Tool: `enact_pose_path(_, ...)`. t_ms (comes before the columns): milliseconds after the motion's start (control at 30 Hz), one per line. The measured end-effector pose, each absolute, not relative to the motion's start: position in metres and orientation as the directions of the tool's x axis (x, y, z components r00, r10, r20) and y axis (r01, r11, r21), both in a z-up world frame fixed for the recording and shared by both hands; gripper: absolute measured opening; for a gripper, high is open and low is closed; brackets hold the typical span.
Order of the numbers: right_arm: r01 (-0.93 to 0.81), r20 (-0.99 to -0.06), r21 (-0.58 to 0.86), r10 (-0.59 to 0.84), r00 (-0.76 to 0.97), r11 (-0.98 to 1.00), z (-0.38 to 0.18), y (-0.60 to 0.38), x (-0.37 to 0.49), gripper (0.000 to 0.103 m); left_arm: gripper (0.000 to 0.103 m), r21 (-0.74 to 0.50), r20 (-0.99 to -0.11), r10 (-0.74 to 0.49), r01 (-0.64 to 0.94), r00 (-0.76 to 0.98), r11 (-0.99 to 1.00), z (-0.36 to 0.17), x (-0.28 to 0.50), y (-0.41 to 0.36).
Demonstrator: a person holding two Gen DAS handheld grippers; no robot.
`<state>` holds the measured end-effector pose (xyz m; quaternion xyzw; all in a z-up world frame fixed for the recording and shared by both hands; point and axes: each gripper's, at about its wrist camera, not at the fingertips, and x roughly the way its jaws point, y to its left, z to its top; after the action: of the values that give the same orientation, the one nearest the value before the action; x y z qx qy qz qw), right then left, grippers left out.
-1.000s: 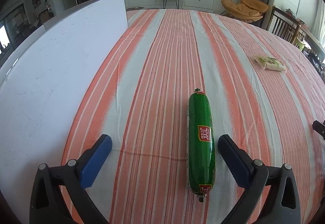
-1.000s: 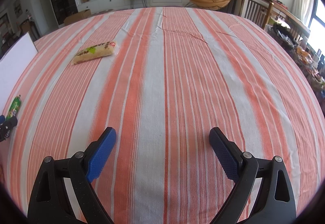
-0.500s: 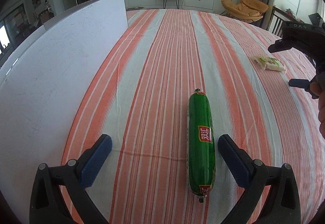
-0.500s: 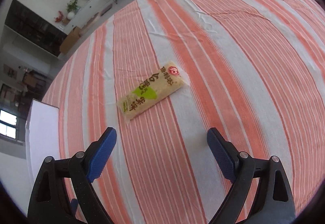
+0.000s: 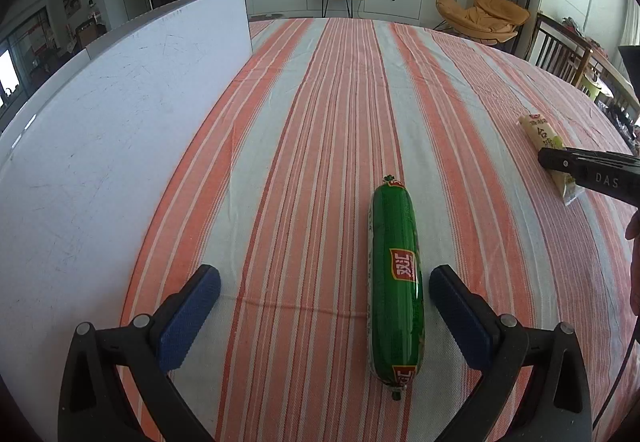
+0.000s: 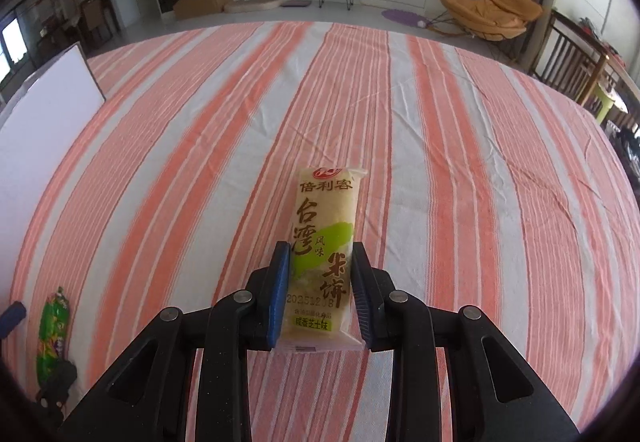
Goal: Organize snacks
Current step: 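Open the right tool to set the cake bar on the table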
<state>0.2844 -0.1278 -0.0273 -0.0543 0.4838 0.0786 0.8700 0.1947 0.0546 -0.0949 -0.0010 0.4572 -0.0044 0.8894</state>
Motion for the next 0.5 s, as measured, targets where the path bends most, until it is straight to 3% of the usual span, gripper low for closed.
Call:
enact_pose_path(100, -0.261, -0.844, -0.012, 0.13, 0.52, 0.965, -0.027, -0.152, 0.233, 0.031, 0.103, -0.007, -0.813, -0.009, 0.007, 0.582, 1.0, -0.095, 0.195, 0.055)
enact_pose_path(233, -0.171, -0.821, -0.023, 0.079, 0.566, 0.985, -0.026, -0.199, 0.184, 0.033, 0.103, -0.007, -0.813, -0.003, -0.005, 0.582, 1.0, -0.094, 0.204, 0.052)
enact_pose_path(300, -0.112, -0.803, -0.048, 0.028, 0.595, 0.993, -0.027, -0.214, 0.179, 0.047, 0.103, -0.002, -0.814, 0.007, -0.015, 0.581, 1.0, -0.094, 0.22, 0.05)
enact_pose_path(367, -0.033, -0.811, -0.047, -0.019, 0.585, 0.998, -0.03, -0.225, 0.185, 0.087, 0.103, -0.002, -0.815, 0.02, -0.038, 0.579, 0.999, -0.095, 0.237, 0.05)
enact_pose_path(500, 0.019, -0.827, -0.007, -0.017, 0.562, 1.0, -0.031, -0.227, 0.206, 0.098, 0.103, -0.005, -0.815, 0.037, -0.072, 0.579, 0.997, -0.094, 0.252, 0.048)
